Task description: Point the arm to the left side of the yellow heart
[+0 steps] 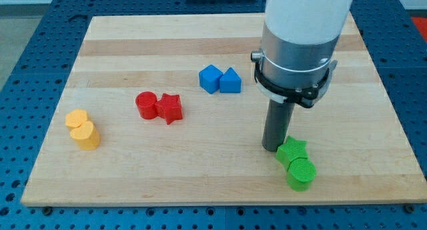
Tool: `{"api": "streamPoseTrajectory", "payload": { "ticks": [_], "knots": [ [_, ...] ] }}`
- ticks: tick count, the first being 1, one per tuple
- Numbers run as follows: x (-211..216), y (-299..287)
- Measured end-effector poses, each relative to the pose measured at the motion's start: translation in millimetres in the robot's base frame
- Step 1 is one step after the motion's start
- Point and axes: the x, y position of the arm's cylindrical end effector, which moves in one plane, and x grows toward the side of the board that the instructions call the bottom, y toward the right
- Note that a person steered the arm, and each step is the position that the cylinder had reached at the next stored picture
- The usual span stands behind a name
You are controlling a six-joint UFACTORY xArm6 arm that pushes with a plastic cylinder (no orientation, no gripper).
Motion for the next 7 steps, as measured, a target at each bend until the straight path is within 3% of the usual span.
{"api": "streamPoseTrajectory", "payload": {
  "ticks": [2,5,6,7],
  "knots": [
    [-16,-8],
    [-3,-78],
    [37,-137],
    [48,-219]
  ]
}}
